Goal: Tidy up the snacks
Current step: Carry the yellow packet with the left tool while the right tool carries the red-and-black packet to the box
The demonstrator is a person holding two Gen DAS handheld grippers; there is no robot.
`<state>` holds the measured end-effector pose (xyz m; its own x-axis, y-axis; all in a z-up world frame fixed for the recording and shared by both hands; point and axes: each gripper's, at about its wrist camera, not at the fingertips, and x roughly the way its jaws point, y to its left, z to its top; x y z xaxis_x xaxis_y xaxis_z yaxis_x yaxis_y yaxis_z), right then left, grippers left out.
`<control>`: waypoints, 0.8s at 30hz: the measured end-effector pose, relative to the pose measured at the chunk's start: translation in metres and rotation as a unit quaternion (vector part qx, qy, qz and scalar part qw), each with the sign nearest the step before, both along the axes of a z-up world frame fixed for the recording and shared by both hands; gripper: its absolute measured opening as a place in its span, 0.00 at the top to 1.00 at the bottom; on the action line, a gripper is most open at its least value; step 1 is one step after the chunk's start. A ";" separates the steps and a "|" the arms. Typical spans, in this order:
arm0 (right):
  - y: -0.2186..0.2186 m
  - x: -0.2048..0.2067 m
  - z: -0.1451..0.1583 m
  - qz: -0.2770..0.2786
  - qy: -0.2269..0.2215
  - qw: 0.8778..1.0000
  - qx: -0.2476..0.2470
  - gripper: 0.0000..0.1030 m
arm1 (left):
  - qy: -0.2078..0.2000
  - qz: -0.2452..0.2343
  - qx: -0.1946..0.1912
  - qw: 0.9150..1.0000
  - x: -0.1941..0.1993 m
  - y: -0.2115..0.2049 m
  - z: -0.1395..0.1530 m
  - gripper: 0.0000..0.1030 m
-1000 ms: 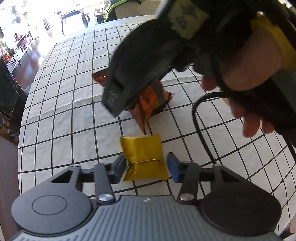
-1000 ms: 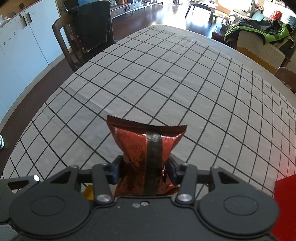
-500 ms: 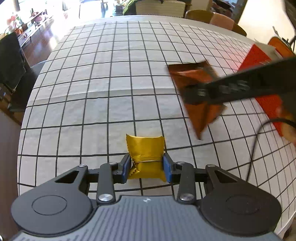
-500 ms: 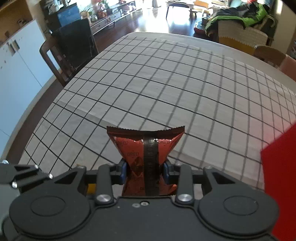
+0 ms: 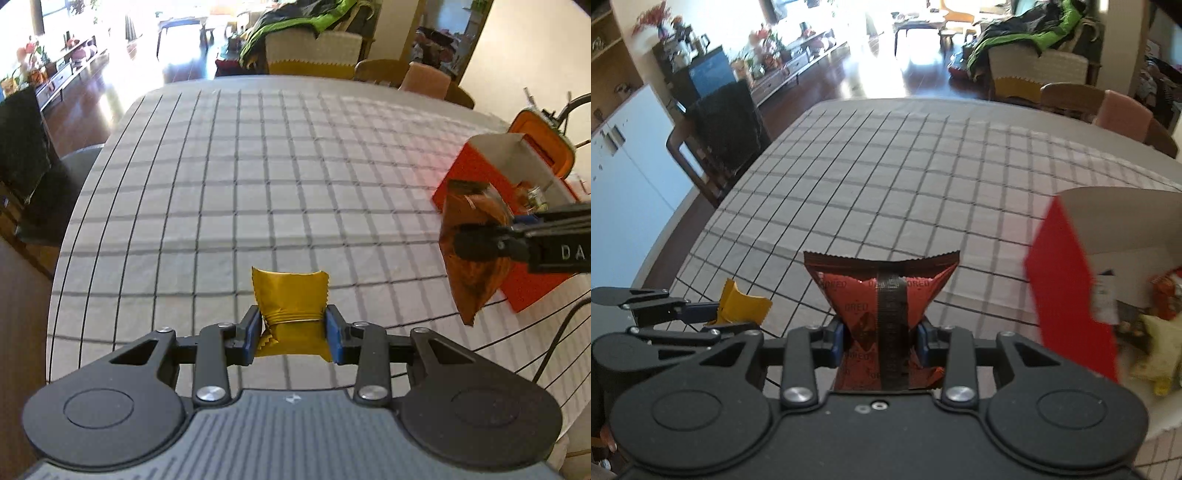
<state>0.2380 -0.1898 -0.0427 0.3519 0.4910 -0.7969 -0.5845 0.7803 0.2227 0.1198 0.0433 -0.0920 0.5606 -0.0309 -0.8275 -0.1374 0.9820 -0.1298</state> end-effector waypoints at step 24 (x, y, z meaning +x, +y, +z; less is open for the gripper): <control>-0.162 0.045 0.037 -0.093 -0.064 0.993 0.013 0.66 | -0.087 -0.100 0.023 0.991 0.077 -0.170 0.096 0.65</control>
